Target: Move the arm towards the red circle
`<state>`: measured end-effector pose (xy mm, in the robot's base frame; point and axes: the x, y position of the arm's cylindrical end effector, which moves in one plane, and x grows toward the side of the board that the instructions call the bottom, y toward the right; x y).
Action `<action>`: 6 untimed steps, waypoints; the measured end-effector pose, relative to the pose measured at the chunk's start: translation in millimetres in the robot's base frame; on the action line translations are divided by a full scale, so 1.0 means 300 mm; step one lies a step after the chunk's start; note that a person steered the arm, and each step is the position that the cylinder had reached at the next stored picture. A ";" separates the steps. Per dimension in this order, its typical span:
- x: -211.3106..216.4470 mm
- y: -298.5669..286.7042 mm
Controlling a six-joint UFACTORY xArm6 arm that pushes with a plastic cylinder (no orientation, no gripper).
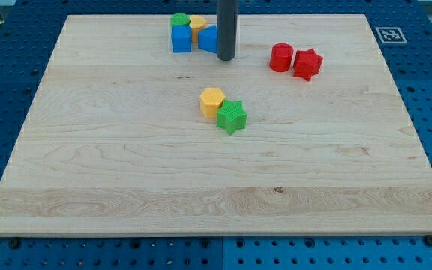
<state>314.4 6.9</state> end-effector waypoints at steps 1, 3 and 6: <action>0.058 -0.080; 0.060 0.129; -0.060 0.118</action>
